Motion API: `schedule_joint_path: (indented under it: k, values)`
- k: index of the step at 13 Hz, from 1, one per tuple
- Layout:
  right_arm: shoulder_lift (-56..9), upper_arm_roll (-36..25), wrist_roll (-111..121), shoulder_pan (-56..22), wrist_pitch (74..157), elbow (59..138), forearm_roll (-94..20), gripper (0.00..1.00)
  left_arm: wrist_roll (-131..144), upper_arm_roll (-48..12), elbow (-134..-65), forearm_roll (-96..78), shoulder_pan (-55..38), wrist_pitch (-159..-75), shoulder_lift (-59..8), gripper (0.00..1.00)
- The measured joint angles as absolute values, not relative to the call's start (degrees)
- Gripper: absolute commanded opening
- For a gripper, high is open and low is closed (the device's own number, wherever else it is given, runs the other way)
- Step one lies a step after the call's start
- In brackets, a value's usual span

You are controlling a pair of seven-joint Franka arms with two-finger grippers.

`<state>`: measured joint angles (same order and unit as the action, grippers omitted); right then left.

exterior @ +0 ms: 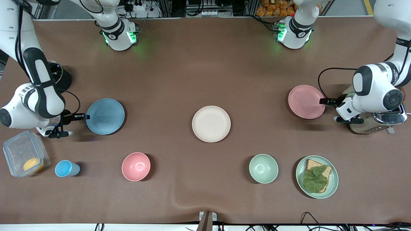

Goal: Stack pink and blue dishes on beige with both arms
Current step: 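Grip the blue plate with the right gripper while the left gripper grips pink, then place pink on beige with the left gripper while the right gripper lifts blue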

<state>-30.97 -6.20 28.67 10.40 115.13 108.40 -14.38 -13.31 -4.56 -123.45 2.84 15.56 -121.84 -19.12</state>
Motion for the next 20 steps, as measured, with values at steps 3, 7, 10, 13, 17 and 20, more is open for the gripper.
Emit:
schedule_joint_path:
  k: [3, 7, 10, 13, 17, 20]
  values:
    - [-31.0, -6.1, 27.8, 10.1, 110.9, 104.9, -14.4, 0.00, -13.5, -4.9, -123.4, 2.8, 15.8, -123.0, -21.5, 0.63]
    - [-31.0, -6.0, 27.5, 9.9, 107.9, 101.8, -14.4, 0.00, -13.5, -5.1, -123.4, 2.8, 15.6, -125.7, -24.2, 0.25]
    - [-31.0, -6.0, 27.0, 9.7, 104.8, 99.3, -14.4, 0.00, -13.7, -5.1, -123.1, 2.8, 15.7, -125.9, -24.7, 0.00]
    - [-31.0, -6.0, 26.1, 9.3, 103.4, 98.0, -14.4, 0.00, -16.9, -5.1, -122.5, 2.8, 15.9, -125.7, -24.2, 0.00]
    - [-31.0, -6.0, 26.0, 9.3, 103.3, 97.9, -14.4, 0.00, -17.0, -5.8, -120.6, 1.9, 16.0, -123.7, -23.9, 0.00]
    - [-31.0, -6.0, 26.0, 9.3, 103.3, 97.8, -14.4, 0.00, -16.6, -9.5, -111.6, -2.7, 15.6, -111.6, -22.9, 0.00]
